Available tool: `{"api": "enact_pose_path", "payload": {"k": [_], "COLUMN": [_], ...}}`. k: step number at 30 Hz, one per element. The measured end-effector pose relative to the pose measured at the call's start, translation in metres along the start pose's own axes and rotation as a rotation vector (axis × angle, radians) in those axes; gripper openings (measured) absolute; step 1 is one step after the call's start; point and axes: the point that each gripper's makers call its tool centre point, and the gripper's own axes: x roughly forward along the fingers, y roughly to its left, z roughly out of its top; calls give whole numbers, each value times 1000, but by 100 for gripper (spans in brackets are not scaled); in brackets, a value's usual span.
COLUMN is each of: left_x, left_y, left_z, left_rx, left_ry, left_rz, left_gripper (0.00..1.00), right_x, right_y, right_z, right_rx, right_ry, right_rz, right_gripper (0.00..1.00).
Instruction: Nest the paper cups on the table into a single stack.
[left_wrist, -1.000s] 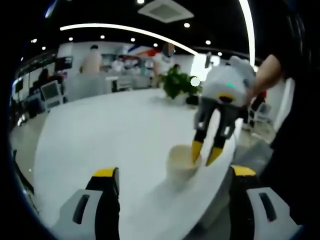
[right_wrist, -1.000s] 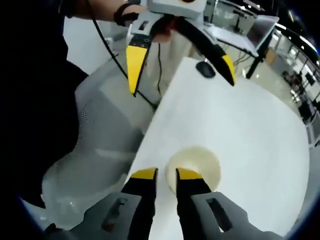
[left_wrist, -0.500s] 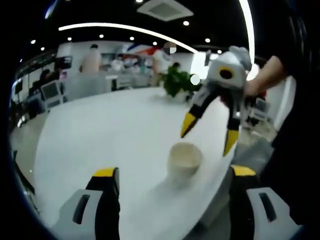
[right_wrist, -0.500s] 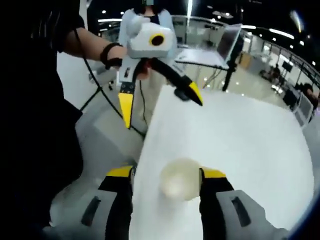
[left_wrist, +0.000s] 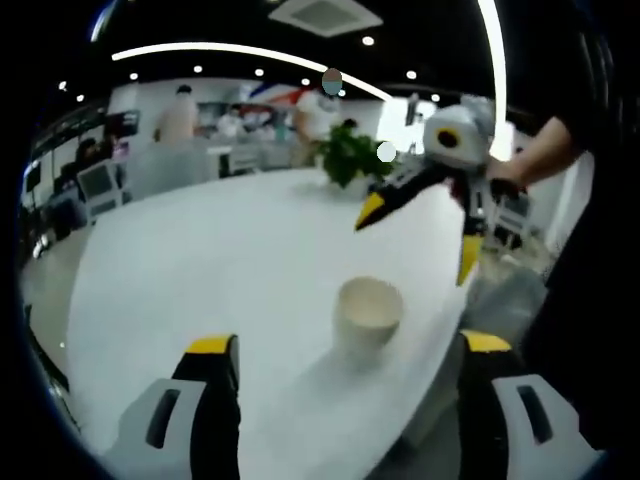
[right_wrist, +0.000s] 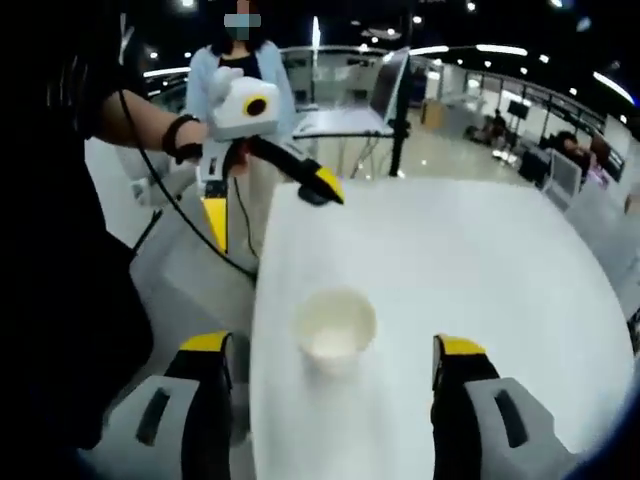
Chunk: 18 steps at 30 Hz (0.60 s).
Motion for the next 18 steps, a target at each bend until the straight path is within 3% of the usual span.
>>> {"api": "enact_pose_path", "payload": {"k": [6,10,18], "left_x": [1,3,16], "left_y": [1,2,2], "left_z": [-3,-7,-22], "left_rx": [21,38,103], "left_ry": [17,27,74], "left_rz": [-4,-10,-35], "left_gripper": [89,88,82], "right_x": [2,10,21], "right_y": [3,6,8], "right_z": [-9,-28,-53], "right_rx": [52,72,124], "right_ry": [-26,5,7], "right_rz": [-53,-69,-87], "right_gripper": [91,95,90]}}
